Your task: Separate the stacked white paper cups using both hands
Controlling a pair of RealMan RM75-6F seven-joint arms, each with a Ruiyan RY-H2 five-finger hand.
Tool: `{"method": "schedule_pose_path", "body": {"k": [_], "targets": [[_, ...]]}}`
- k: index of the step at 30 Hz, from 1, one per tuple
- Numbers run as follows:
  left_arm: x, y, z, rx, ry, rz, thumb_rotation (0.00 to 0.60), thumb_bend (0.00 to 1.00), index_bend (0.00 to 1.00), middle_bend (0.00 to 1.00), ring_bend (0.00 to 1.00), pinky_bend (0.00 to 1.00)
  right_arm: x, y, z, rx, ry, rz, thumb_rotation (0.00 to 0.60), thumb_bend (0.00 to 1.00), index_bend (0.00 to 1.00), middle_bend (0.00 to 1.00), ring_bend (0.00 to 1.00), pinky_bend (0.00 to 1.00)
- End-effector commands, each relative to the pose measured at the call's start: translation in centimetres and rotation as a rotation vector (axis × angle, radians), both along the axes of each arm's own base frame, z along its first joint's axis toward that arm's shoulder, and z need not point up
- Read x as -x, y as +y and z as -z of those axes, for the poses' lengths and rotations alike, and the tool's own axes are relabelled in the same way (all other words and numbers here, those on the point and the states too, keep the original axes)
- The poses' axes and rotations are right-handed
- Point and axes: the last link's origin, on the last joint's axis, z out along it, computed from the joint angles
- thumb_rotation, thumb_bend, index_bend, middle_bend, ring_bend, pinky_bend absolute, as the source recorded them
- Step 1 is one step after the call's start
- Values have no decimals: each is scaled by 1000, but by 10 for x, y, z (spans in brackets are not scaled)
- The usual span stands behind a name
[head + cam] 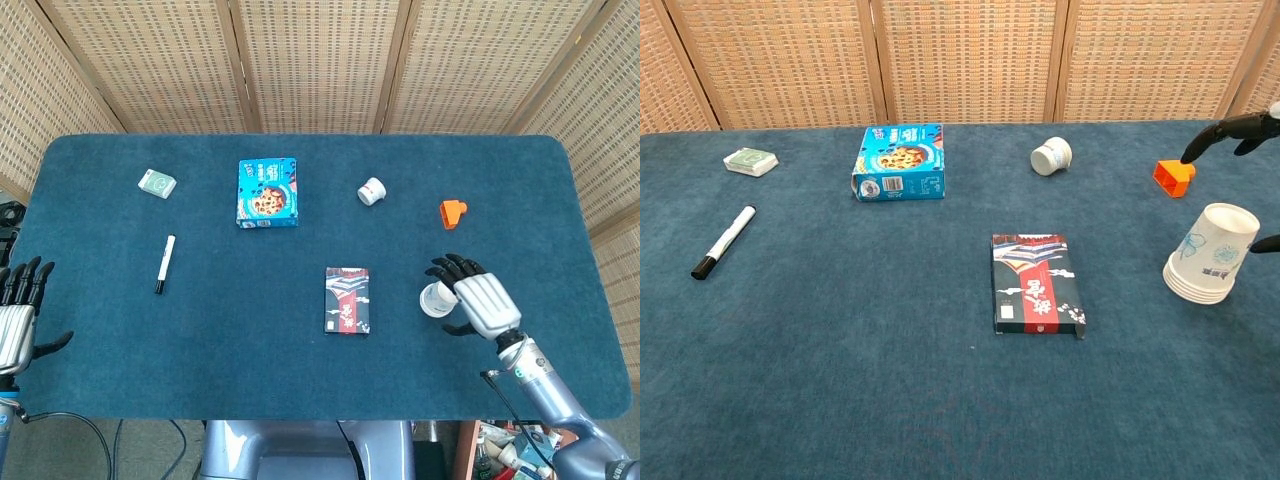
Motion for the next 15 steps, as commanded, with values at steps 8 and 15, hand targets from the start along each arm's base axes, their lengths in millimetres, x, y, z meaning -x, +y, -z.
{"method": "schedule_pose_path", "body": {"k": [8,15], "targets": [[2,2,3,12,9,-12,600,154,0,0,0,0,8,-22,23,25,130,3,600,305,292,308,206,307],[1,2,3,15,8,-14,600,157,0,0,0,0,15,-30,28,15,175,51,600,314,292,335,227,353]]}}
